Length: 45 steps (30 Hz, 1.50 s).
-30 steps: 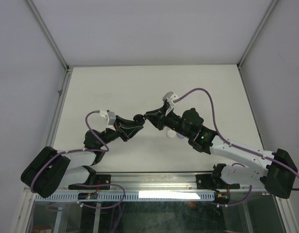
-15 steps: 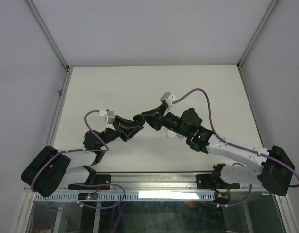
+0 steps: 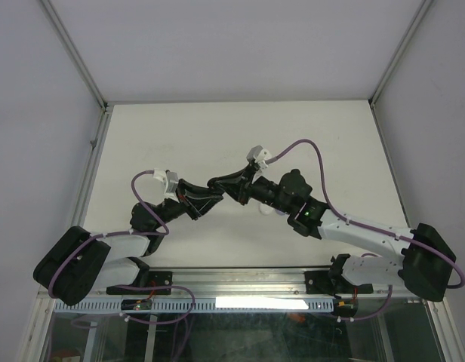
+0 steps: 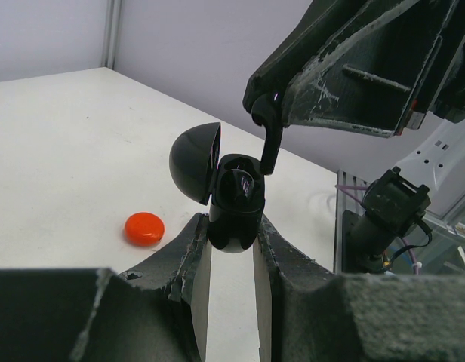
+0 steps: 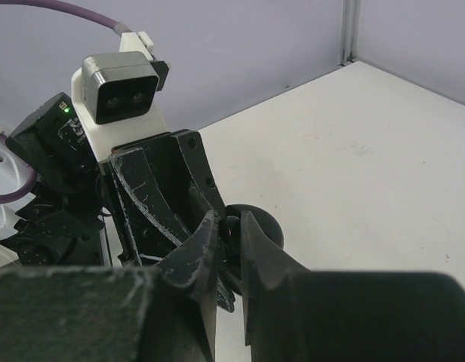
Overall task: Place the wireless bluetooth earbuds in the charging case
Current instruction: Place the earbud in the charging case.
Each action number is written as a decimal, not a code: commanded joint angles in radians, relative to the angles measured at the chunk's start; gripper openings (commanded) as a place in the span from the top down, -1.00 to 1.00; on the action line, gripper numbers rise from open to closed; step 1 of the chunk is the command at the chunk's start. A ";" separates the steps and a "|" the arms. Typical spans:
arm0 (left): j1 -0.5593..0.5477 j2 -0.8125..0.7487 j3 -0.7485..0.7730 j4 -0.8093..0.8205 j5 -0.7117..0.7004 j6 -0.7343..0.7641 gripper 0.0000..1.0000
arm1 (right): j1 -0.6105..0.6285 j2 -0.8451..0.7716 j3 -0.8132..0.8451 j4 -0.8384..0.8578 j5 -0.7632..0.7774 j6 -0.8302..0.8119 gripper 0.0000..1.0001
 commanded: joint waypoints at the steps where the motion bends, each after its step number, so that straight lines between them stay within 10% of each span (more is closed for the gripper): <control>1: 0.008 -0.017 0.011 0.115 0.018 -0.019 1.00 | 0.006 0.008 0.000 0.077 -0.012 -0.003 0.79; 35: 0.008 -0.009 -0.005 0.182 -0.029 -0.086 1.00 | 0.008 -0.019 -0.041 0.093 -0.028 0.017 0.77; 45: 0.008 -0.035 -0.014 0.156 -0.029 -0.042 1.00 | 0.008 -0.053 -0.050 0.055 0.003 0.013 0.22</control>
